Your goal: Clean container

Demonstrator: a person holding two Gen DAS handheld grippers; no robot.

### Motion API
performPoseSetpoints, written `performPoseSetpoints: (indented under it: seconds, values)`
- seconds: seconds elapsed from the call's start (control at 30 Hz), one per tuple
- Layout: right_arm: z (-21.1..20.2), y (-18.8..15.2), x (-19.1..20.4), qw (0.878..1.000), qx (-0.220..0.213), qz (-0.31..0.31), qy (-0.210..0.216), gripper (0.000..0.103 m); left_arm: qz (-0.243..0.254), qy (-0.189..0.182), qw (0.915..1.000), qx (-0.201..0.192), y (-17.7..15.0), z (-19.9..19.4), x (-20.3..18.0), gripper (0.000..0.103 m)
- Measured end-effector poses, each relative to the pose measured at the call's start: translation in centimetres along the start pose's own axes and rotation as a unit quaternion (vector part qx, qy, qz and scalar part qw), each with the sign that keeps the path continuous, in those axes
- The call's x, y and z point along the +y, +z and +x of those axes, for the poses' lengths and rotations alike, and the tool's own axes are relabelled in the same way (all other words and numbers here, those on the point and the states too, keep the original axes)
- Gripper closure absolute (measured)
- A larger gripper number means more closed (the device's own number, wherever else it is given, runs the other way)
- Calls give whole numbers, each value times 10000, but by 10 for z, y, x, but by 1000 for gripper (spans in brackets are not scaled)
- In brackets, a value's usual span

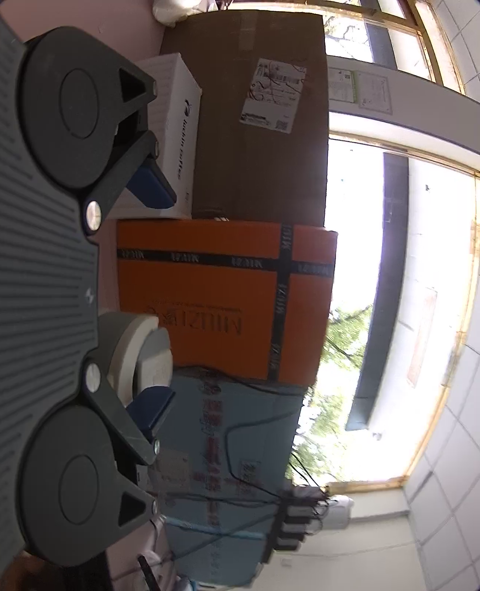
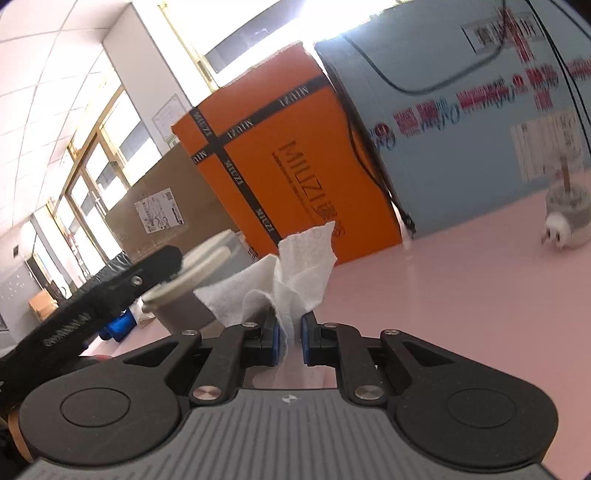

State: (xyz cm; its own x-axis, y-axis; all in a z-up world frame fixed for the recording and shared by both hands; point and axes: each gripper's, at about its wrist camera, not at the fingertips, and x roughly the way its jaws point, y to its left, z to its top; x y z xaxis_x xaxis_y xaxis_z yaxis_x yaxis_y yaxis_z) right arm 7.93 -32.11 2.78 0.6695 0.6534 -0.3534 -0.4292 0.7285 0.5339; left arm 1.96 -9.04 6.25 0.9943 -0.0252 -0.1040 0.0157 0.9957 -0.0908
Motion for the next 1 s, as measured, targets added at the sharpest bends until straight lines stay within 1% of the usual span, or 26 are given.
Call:
performPoseSetpoints:
  seconds: [0.13,0.23,0.33,0.47,0.53,0.63,0.7,0.8,0.87,0.9,1.0]
  values:
    - [4,-5,-10,9997,90,229,-13,92,18,-103,9996,-243,2,-11,-10,0]
    - [7,-10,-17,9992,123,375,-18,92,82,-134,9995,-265,-4,-17,-23,0]
    - [6,-13,-25,9976,61,690,30,92,45,-107,9997,-200,-17,-18,-35,0]
    - [1,-16,-44,9895,-155,1420,204,92,236,91,9995,-170,-29,-12,-53,0]
    - [-2,-20,-54,9819,-344,1829,350,92,327,184,9992,-121,-31,-5,-61,0]
    - [-5,-22,-68,9681,-583,2364,598,92,477,447,9978,-69,-33,7,-71,0]
    - [-6,-23,-72,9639,-654,2497,653,92,520,576,9970,15,-33,16,-74,0]
    - [-6,-23,-71,9632,-678,2516,654,92,502,740,9959,103,-36,25,-77,0]
    - [-7,-24,-72,9626,-701,2533,661,92,528,878,9946,143,-39,29,-78,10]
    - [-8,-24,-73,9625,-717,2535,652,92,516,877,9946,185,-40,31,-76,22]
    - [-8,-24,-72,9646,-740,2455,619,92,486,856,9948,264,-40,33,-72,23]
